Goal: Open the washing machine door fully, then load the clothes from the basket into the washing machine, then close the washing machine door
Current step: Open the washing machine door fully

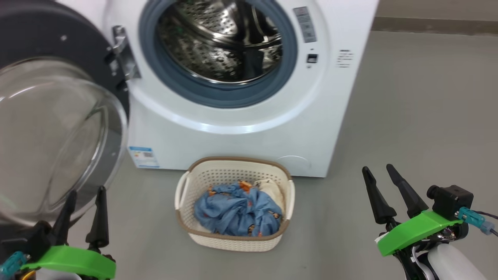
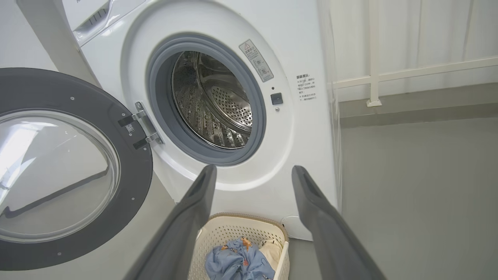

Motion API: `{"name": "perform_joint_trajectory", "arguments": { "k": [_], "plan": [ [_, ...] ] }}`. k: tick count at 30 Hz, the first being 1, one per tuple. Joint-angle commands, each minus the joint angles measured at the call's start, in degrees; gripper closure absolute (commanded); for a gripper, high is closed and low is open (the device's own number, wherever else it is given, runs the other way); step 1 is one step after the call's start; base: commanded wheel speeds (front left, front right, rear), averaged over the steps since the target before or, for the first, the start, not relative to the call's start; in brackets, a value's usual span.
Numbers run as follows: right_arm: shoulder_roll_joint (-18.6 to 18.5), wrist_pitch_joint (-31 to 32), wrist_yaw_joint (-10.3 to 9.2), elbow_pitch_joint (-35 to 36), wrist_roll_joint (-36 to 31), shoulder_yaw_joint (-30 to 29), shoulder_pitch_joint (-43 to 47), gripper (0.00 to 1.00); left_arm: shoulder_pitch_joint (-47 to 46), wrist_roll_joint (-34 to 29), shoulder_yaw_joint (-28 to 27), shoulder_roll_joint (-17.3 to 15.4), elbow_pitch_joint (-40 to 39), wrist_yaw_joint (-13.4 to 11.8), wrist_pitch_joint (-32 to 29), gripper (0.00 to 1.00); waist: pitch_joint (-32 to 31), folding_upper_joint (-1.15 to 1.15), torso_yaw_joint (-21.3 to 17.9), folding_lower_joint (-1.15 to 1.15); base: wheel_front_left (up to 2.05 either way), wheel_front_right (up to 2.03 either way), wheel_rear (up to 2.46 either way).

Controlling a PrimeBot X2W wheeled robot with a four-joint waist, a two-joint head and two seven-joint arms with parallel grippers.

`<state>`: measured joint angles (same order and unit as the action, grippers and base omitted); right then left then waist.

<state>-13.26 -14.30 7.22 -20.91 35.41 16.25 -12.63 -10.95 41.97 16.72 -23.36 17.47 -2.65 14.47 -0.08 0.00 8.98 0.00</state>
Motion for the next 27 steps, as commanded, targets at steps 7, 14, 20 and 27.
{"name": "perform_joint_trajectory", "arguments": {
  "k": [7,14,20,27],
  "plan": [
    [-1.0,-0.7,0.26,1.6,0.2,1.1,0.1,0.00,0.8,-0.7,-2.1,-1.0,-3.3,-1.3,0.5,0.00,-0.8,0.00,-6.5,0.00,0.00,0.00,0.00],
    [-1.8,-0.7,0.26,1.5,-0.6,1.4,-0.4,0.00,3.1,-1.5,-3.4,0.3,-4.6,-2.1,0.5,0.00,-1.0,0.00,-9.6,0.00,0.00,0.00,0.00],
    [-2.5,-0.7,0.26,1.5,-1.3,1.5,-0.6,0.00,4.6,-2.5,-4.4,1.8,-5.6,-2.1,0.5,0.00,-1.3,0.00,-10.4,0.00,0.00,0.00,0.00],
    [-3.2,-0.7,0.26,1.6,-1.7,1.0,-0.7,0.00,5.3,-4.0,-5.1,2.5,-6.5,-1.4,0.5,0.00,-1.1,0.00,-10.6,0.00,0.00,0.00,0.00]
  ]
}}
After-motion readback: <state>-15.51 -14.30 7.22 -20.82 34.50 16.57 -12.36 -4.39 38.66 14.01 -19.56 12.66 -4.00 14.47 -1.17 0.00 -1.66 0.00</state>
